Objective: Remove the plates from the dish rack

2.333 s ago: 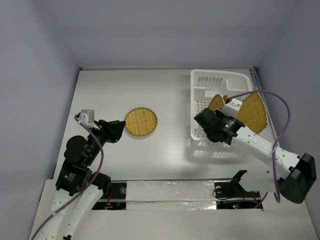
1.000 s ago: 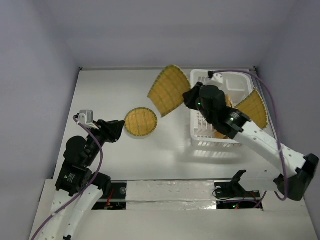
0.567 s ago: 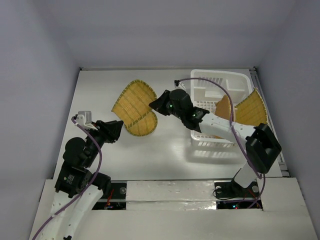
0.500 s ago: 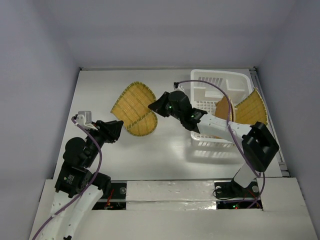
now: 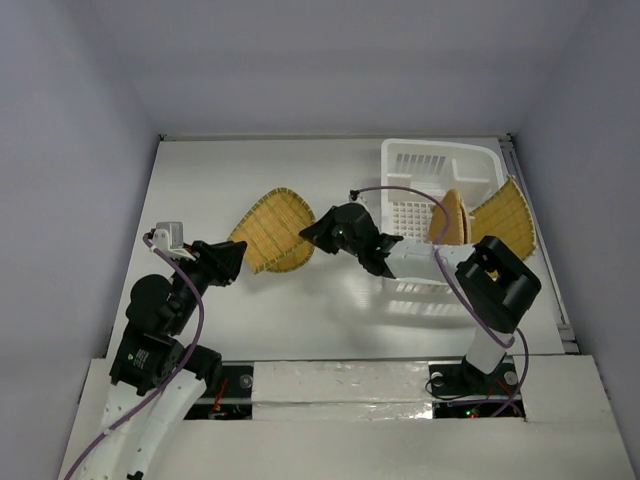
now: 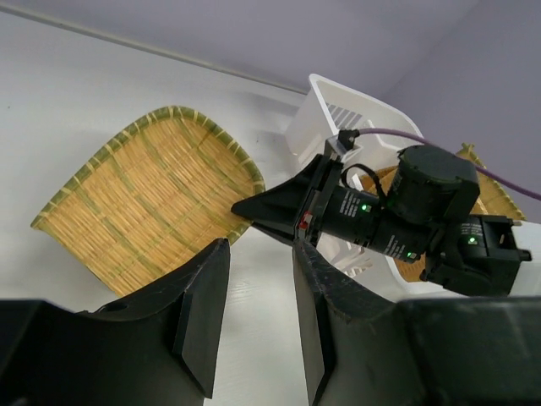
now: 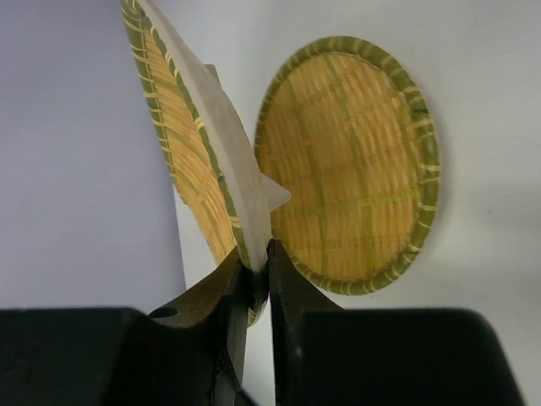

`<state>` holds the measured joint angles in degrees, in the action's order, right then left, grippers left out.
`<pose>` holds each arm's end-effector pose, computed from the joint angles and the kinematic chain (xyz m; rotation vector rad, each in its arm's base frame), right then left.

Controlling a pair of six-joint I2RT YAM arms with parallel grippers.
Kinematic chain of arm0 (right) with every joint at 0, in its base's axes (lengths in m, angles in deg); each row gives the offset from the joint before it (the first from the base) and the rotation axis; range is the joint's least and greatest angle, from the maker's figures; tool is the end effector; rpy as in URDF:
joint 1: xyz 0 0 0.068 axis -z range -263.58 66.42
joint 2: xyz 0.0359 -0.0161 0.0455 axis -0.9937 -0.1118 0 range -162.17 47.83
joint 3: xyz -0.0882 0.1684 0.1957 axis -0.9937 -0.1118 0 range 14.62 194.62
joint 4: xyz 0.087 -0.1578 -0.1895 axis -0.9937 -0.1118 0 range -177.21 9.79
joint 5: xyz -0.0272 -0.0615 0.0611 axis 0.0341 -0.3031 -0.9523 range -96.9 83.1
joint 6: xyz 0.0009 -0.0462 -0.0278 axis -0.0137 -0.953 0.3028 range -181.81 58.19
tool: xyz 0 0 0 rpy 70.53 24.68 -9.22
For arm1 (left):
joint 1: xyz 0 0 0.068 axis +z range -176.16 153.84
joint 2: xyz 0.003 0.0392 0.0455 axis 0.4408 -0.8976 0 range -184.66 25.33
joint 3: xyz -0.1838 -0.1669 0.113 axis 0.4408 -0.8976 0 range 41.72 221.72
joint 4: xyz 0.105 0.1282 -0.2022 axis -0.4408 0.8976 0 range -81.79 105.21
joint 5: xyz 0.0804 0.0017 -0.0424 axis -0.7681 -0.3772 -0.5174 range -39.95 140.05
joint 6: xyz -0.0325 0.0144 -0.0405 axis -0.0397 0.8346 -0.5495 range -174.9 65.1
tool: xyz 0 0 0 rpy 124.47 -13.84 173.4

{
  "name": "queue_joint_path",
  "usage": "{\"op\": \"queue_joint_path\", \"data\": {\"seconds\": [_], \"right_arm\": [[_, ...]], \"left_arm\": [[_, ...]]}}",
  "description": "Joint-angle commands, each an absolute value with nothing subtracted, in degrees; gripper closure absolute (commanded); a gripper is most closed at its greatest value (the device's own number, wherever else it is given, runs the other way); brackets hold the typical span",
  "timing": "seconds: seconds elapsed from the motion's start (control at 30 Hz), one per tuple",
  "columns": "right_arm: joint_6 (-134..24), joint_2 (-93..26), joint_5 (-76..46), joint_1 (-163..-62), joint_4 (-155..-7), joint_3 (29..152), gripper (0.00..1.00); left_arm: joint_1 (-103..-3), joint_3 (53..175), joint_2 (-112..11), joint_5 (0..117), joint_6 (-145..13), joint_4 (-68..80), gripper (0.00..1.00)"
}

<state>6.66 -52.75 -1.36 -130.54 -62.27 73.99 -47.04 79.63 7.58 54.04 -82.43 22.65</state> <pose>0.2707 0.2848 0.2135 0.4761 2.1331 1.1597 0.0802 -0.0333 0.3457 -0.0295 1.5143 -0.7340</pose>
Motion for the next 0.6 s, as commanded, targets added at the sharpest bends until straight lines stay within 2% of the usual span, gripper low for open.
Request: {"op": "queue_joint_path", "data": {"seconds": [0.0, 0.37, 0.4, 0.43, 0.47, 0.5, 0.57], "right_arm": [[10.26, -53.42, -2.41, -130.78, -52.17, 73.07, 1.00], [12.81, -57.20, -3.82, -130.78, -48.74, 71.84, 1.00], [13.25, -57.46, -3.82, -130.78, -48.57, 71.58, 0.99], [13.60, -57.73, -3.73, -130.78, -48.30, 71.05, 0.93], [13.60, -57.90, -3.73, -130.78, -48.30, 70.78, 0.93], [13.78, -58.08, -3.56, -130.78, -48.22, 70.61, 0.87], [14.21, -58.61, -3.56, -130.78, -47.95, 70.08, 0.80]], "left_arm": [[-46.90, 79.43, 7.32, 54.09, -82.76, 20.60, 0.67], [-46.90, 79.42, 7.23, 54.27, -82.85, 20.52, 0.67], [-46.90, 79.42, 7.23, 54.27, -82.76, 20.60, 0.67], [-46.90, 79.42, 7.23, 54.36, -82.76, 20.52, 0.67], [-46.90, 79.42, 7.23, 54.36, -82.76, 20.52, 0.67], [-46.90, 79.42, 7.32, 54.36, -82.76, 20.52, 0.67], [-46.90, 79.42, 7.40, 54.44, -82.85, 20.43, 0.67]]}}
